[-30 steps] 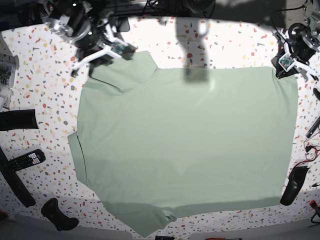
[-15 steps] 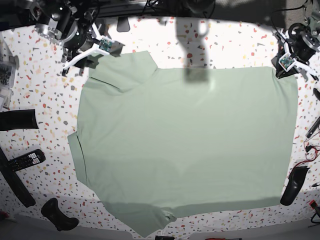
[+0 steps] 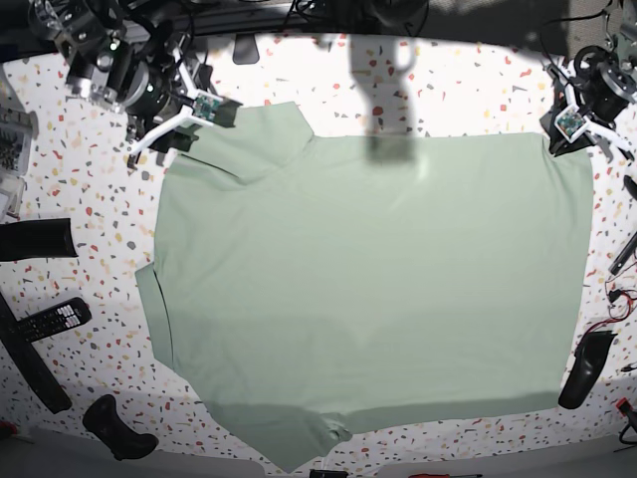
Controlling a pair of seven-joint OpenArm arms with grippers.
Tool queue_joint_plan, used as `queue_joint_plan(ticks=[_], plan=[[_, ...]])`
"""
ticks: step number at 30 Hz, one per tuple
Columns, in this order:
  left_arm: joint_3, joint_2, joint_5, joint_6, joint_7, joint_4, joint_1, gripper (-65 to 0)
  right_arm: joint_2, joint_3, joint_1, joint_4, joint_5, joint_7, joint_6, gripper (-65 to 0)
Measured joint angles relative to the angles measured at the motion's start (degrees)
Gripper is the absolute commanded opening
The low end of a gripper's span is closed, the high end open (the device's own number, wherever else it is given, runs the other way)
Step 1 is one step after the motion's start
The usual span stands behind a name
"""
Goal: Fold the T-shirt properly
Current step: 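Grasp the sleeve edge with the right gripper and pull it inward, then lift the shirt edge with the right gripper and drag it toward the hem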
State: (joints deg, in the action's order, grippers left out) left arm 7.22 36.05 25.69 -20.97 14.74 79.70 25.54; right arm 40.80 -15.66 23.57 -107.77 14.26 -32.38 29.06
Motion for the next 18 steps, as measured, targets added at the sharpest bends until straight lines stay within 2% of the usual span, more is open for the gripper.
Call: queue_joint_plan(ticks=[5, 8, 11, 14, 18], plan=[[0.0, 0.0, 0.0, 0.0, -0.2, 0.0, 0.0, -65.0, 0.2, 0.0, -1.8, 1.6, -1.6, 0.5, 1.6, -34.5], [0.0, 0.0, 0.0, 0.0, -0.2, 0.0, 0.0, -65.0, 0.2, 0.0, -2.2, 1.8, -2.4, 0.2, 1.8, -39.4], [0.0, 0.0, 0.0, 0.0, -0.2, 0.0, 0.0, -65.0, 0.2, -0.1, -2.1, 1.9, -2.6, 0.3, 2.7, -47.5], [0.0, 0.0, 0.0, 0.0, -0.2, 0.0, 0.0, -65.0, 0.2, -0.4, -2.1, 1.9, -3.1, 0.2, 3.6, -64.1], [0.0, 0.0, 0.0, 0.0, -0.2, 0.0, 0.0, -65.0, 0.2, -0.4, -1.8, 1.7, -3.0, 0.6, 3.6, -65.0]])
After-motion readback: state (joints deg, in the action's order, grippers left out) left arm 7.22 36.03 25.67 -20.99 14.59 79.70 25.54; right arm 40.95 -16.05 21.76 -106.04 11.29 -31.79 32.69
